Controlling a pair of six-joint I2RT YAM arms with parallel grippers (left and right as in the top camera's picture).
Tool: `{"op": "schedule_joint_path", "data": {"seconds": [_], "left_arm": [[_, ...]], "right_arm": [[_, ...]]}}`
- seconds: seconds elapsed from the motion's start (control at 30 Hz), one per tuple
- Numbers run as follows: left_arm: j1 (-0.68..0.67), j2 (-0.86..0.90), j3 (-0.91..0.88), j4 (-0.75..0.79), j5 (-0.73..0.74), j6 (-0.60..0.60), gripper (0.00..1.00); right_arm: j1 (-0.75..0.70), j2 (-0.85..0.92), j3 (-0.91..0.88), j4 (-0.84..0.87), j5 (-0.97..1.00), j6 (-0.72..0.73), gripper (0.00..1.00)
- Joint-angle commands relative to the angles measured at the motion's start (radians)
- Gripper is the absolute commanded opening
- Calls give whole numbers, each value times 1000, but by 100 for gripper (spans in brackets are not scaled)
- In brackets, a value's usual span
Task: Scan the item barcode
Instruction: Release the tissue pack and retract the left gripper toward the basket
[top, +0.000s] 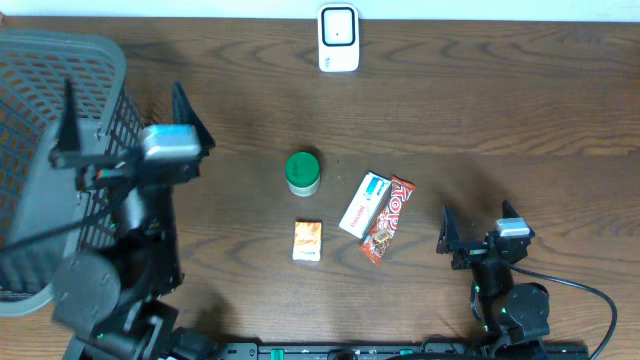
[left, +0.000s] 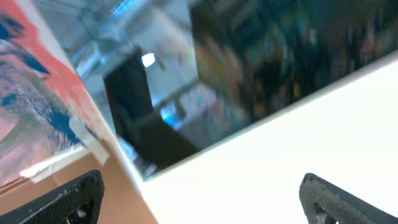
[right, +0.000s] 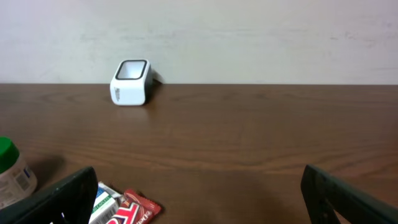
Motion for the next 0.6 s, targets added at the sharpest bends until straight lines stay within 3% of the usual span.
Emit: {"op": "schedule_joint_path", "data": {"seconds": [0.0,0.2,0.43,0.57], "left_arm": [[52,4,6,-52,12,83,99],[218,-66,6,-170,148,7,99],[528,-211,6,-329,487,-212,100],[515,-224,6,-311,524,-230,100]], "right_arm": [[6,-6,-1,-3,6,-8,99],[6,-6,-1,-3,9,-8,99],[6,-3,-1,-8,-29,-7,99],[6,1,11,31,-201,78,99]]}}
